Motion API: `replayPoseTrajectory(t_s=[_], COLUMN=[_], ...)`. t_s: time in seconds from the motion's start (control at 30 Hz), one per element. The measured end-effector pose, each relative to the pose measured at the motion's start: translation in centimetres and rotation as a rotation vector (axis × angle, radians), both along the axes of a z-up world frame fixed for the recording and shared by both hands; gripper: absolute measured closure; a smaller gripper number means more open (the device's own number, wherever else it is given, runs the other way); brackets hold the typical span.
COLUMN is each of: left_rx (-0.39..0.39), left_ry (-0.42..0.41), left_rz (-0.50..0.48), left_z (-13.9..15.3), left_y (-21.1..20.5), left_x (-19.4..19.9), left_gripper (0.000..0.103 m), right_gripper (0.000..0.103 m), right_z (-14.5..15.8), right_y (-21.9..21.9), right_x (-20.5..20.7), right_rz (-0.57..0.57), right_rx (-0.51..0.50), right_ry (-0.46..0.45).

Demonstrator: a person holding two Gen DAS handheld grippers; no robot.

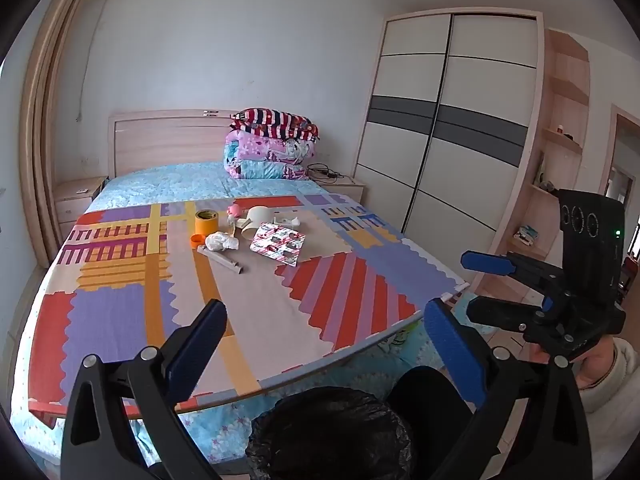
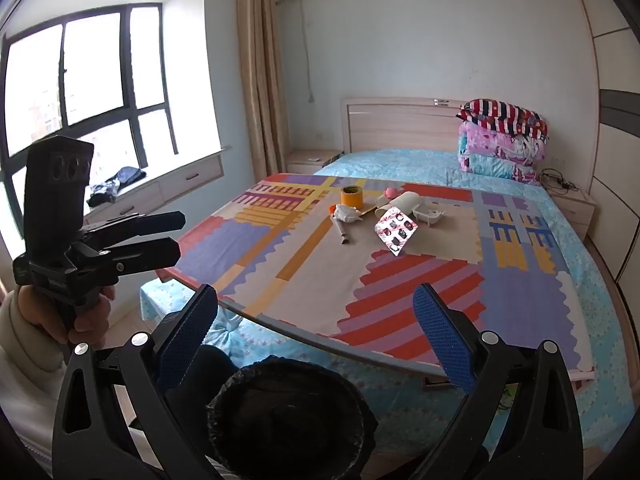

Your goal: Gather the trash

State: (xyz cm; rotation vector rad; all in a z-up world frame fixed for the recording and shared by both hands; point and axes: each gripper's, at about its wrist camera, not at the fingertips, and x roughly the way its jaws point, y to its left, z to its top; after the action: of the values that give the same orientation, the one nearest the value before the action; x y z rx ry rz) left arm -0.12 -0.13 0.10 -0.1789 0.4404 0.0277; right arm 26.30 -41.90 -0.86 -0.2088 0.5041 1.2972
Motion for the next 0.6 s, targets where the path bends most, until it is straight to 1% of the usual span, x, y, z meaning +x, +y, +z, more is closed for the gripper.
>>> replayPoseTrajectory(t_s=[0.23, 0.27, 0.3, 0.53, 0.6], left_rx=[0.012, 0.005, 0.0, -0.003, -0.002], left_ry=[-0.013, 0.01, 0.0, 0.003, 0.003], left_rz=[-0.015, -0.007, -0.001, -0.002, 0.002], left_z=[0.2, 0.15, -0.08, -0.35, 0.03], left_y=[-0.6, -0.3, 0.07, 0.11, -0.24], left_x=[-0.27, 0.33, -0.02, 0.19, 0.08], left_gripper=[0.008, 0.008, 0.008, 0.008, 0.008], right_gripper=[0.004, 0.004, 0.004, 0.004, 0.004], right_z=[0.04, -0.01, 0.02, 0.1, -0.09], right_y=[-0.1, 0.01, -0.02, -0.13, 0.05], right_x=[0.19, -0.01, -0.02, -0.18, 0.06], right_rz=[-0.003, -0.002, -0.001, 0.001, -0.001], right_rx=[-0.001, -0.003, -0.002, -0.002, -0.002], right_ry=[0.001, -0.005, -0.004, -0.005, -0.004])
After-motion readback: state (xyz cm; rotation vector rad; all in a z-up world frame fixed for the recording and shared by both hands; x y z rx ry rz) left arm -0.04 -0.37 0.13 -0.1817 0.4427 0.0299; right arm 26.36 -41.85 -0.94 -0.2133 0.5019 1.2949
